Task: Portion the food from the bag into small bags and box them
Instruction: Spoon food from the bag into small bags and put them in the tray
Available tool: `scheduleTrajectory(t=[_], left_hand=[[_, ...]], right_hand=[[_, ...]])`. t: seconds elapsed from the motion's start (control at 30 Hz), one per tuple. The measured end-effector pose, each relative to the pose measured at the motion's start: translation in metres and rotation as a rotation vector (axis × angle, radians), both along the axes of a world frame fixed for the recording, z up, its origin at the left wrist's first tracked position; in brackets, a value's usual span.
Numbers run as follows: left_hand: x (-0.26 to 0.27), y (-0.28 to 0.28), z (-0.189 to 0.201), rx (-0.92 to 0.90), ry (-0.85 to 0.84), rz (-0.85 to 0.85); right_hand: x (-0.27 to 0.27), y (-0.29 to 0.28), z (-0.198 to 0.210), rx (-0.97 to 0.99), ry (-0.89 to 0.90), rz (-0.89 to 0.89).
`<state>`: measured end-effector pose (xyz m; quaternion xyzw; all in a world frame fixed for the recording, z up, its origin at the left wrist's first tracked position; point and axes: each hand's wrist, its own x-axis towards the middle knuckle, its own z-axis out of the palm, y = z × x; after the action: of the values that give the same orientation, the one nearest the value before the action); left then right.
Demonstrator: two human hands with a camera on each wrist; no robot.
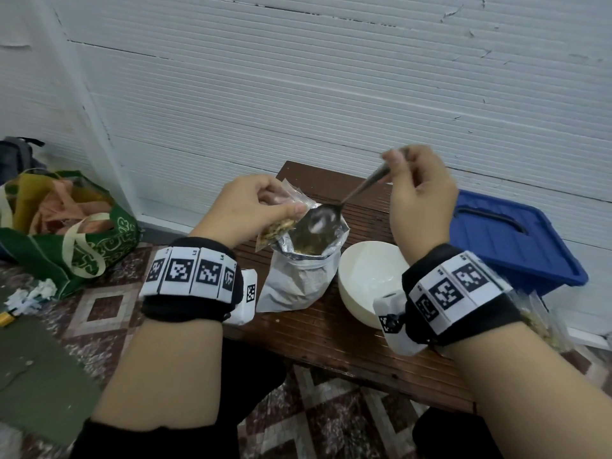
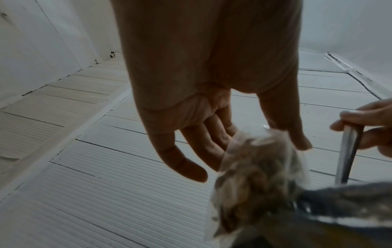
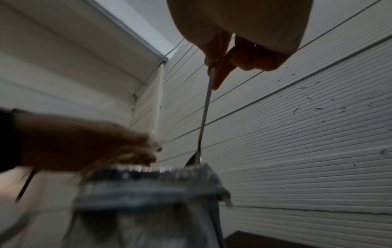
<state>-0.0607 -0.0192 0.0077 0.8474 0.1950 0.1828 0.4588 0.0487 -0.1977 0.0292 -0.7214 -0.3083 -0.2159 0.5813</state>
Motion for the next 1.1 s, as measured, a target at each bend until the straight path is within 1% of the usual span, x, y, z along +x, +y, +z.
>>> scheduleTrajectory(t=[0.1, 0.2, 0.23, 0.3, 0.37, 0.47, 0.53, 0.63, 0.73, 0.83, 1.1], left_hand=[[0.001, 0.000, -0.001, -0.001, 0.008, -0.004], [0.001, 0.000, -0.002, -0.005, 0.003, 0.002], [0.001, 0.000, -0.002, -0.001, 0.006, 0.002], [0.002, 0.000, -0.002, 0.002, 0.008, -0.004], [0.002, 0.000, -0.002, -0.003, 0.018, -0.015], [0.002, 0.000, -0.002, 0.005, 0.030, -0.020], [0.002, 0.001, -0.002, 0.006, 0.031, -0.019], [0.001, 0.001, -0.001, 0.001, 0.028, -0.016], [0.000, 0.001, -0.001, 0.018, 0.006, -0.003], [-0.001, 0.002, 0.000, 0.028, -0.005, 0.004], [-0.006, 0.002, 0.005, 0.026, 0.016, -0.035]], right_hand=[[-0.005, 0.006, -0.022, -0.309, -0.152, 0.106], [-0.010, 0.011, -0.046, -0.582, -0.343, 0.085], [-0.011, 0.012, -0.053, -0.638, -0.358, 0.090], [-0.012, 0.014, -0.062, -0.690, -0.307, 0.120], [-0.013, 0.015, -0.066, -0.661, -0.212, 0.143], [-0.012, 0.017, -0.061, -0.501, 0.010, 0.148], [-0.012, 0.016, -0.053, -0.395, 0.166, 0.101], [-0.008, 0.011, -0.044, -0.263, 0.315, 0.000], [-0.001, 0.005, -0.038, -0.183, 0.394, -0.102], [0.007, -0.002, -0.034, -0.146, 0.435, -0.183], [0.024, -0.014, -0.014, -0.054, 0.475, -0.272]])
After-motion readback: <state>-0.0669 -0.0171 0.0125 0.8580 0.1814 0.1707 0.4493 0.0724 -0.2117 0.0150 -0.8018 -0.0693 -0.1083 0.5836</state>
